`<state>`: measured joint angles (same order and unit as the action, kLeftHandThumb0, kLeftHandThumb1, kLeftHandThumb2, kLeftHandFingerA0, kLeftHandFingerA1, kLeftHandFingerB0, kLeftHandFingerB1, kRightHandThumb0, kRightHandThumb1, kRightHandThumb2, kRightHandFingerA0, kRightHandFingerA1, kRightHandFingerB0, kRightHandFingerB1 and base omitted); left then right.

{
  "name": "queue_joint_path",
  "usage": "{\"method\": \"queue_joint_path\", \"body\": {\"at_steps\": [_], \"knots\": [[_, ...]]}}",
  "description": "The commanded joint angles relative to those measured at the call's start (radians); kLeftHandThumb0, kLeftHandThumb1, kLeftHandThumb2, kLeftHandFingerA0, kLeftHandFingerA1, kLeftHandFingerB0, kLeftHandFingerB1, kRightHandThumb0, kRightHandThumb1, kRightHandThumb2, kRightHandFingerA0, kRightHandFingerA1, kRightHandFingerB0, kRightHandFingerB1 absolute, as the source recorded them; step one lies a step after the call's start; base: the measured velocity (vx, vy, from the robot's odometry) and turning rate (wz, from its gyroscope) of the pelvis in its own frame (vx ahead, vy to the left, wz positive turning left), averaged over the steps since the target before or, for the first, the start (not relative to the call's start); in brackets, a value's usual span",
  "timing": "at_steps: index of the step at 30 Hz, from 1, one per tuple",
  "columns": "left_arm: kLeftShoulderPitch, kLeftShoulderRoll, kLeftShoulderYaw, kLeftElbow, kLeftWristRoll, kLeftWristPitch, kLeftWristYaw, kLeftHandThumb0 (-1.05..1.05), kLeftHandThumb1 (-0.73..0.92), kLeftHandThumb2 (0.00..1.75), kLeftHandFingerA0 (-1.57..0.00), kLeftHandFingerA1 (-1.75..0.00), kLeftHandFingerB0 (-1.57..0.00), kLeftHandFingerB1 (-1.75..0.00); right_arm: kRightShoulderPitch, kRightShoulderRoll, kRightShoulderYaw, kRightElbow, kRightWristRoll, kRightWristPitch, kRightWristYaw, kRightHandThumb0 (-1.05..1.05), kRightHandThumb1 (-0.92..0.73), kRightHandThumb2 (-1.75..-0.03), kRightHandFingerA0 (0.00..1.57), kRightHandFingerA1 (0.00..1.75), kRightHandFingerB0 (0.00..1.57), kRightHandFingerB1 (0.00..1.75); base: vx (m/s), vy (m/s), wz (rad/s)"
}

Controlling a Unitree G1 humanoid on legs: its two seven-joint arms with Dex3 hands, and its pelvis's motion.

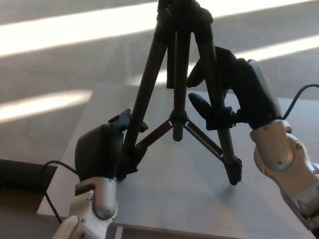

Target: Use both hands of the robot to pick up the tripod lying in the middle of the desk and make it stand upright on the desk

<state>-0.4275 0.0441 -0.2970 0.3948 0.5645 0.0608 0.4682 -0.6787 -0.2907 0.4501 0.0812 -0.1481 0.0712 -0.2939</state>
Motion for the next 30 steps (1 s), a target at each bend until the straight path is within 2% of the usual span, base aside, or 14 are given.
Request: {"method": "queue_joint_path", "body": {"at_steps": [1, 4, 5, 7, 8, 10, 11, 16, 21, 22, 24, 26, 27, 30], "knots": [[0.081, 0.007, -0.036, 0.073, -0.038, 0.049, -0.157, -0.23, 0.70, 0.75, -0.89, -1.59, -0.72, -1.29, -0.196, 0.006, -0.053, 0.063, -0.046, 0.316, 0.177, -0.33, -0.49, -1.21, 0.98, 1.75, 0.77, 1.62, 0.00, 0.000, 0.00], [0.085, 0.010, -0.038, 0.059, -0.045, 0.052, -0.170, -0.26, 0.72, 0.75, -0.92, -1.55, -0.73, -1.27, -0.279, 0.022, -0.075, 0.144, -0.038, 0.348, 0.179, -0.31, -0.43, -1.25, 1.00, 1.75, 0.86, 1.47, 0.00, 0.000, 0.00], [0.085, 0.011, -0.039, 0.058, -0.046, 0.053, -0.171, -0.26, 0.72, 0.74, -0.90, -1.57, -0.73, -1.28, -0.287, 0.024, -0.076, 0.152, -0.039, 0.352, 0.180, -0.29, -0.50, -1.21, 0.95, 1.75, 0.78, 1.43, 0.00, 0.000, 0.00], [0.084, 0.009, -0.038, 0.067, -0.056, 0.041, -0.171, -0.26, 0.73, 0.73, -0.93, -1.54, -0.73, -1.23, -0.330, 0.034, -0.085, 0.213, -0.039, 0.363, 0.173, -0.31, -0.42, -1.28, 1.00, 1.75, 0.86, 1.42, 0.00, 0.000, 0.00], [0.083, 0.011, -0.039, 0.063, -0.060, 0.046, -0.182, -0.25, 0.72, 0.72, -0.84, -1.51, -0.74, -1.13, -0.363, 0.044, -0.091, 0.269, -0.033, 0.377, 0.174, -0.29, -0.43, -1.25, 1.01, 1.75, 0.83, 1.34, 0.00, 0.000, 0.00], [0.082, 0.013, -0.042, 0.063, -0.061, 0.041, -0.183, -0.25, 0.72, 0.73, -0.84, -1.49, -0.74, -1.13, -0.378, 0.045, -0.094, 0.291, -0.031, 0.389, 0.184, -0.31, -0.41, -1.28, 1.00, 1.75, 0.81, 1.38, 0.00, 0.000, 0.00], [0.085, 0.014, -0.041, 0.065, -0.066, 0.029, -0.182, -0.24, 0.71, 0.75, -0.83, -1.58, -0.69, -1.33, -0.407, 0.045, -0.090, 0.337, -0.032, 0.407, 0.205, -0.31, -0.40, -1.30, 0.98, 1.75, 0.80, 1.36, 0.00, 0.000, 0.00], [0.093, 0.014, -0.044, 0.057, -0.074, 0.033, -0.197, -0.28, 0.75, 0.73, -0.93, -1.52, -0.71, -1.23, -0.470, 0.059, -0.079, 0.467, -0.039, 0.438, 0.233, -0.33, -0.42, -1.24, 0.96, 1.75, 0.80, 1.46, 0.00, 0.000, 0.00], [0.100, 0.015, -0.048, 0.063, -0.079, 0.011, -0.199, -0.26, 0.75, 0.72, -0.96, -1.49, -0.73, -1.26, -0.467, 0.071, -0.078, 0.501, -0.046, 0.487, 0.242, -0.40, -0.46, -1.21, 0.98, 1.75, 0.76, 1.60, 0.00, 0.000, 0.00], [0.106, 0.016, -0.046, 0.052, -0.085, 0.023, -0.213, -0.25, 0.77, 0.76, -0.92, -1.55, -0.71, -1.34, -0.466, 0.073, -0.063, 0.528, -0.061, 0.495, 0.246, -0.40, -0.49, -1.16, 0.99, 1.75, 0.80, 1.53, 0.00, 0.000, 0.00], [0.109, 0.017, -0.045, 0.047, -0.090, 0.030, -0.221, -0.24, 0.77, 0.77, -0.92, -1.58, -0.70, -1.37, -0.466, 0.068, -0.048, 0.552, -0.071, 0.497, 0.267, -0.40, -0.51, -1.14, 0.99, 1.75, 0.78, 1.58, 0.00, 0.000, 0.00], [0.116, 0.015, -0.036, 0.033, -0.106, 0.046, -0.235, -0.23, 0.76, 0.80, -0.92, -1.57, -0.70, -1.37, -0.485, 0.074, -0.026, 0.593, -0.087, 0.527, 0.284, -0.40, -0.63, -0.97, 0.95, 1.75, 0.67, 1.61, 0.00, 0.000, 0.00], [0.120, 0.008, -0.030, 0.032, -0.113, 0.051, -0.233, -0.23, 0.75, 0.79, -0.94, -1.52, -0.69, -1.36, -0.489, 0.077, -0.019, 0.623, -0.090, 0.521, 0.290, -0.38, -0.72, -0.79, 0.90, 1.75, 0.69, 1.49, 0.00, 0.000, 0.00], [0.121, -0.001, -0.022, 0.030, -0.128, 0.062, -0.245, -0.27, 0.77, 0.72, -0.97, -1.54, -0.66, -1.36, -0.490, 0.080, -0.016, 0.664, -0.092, 0.490, 0.289, -0.35, -0.73, -0.74, 0.86, 1.75, 0.68, 1.50, 0.00, 0.000, 0.00]]}}
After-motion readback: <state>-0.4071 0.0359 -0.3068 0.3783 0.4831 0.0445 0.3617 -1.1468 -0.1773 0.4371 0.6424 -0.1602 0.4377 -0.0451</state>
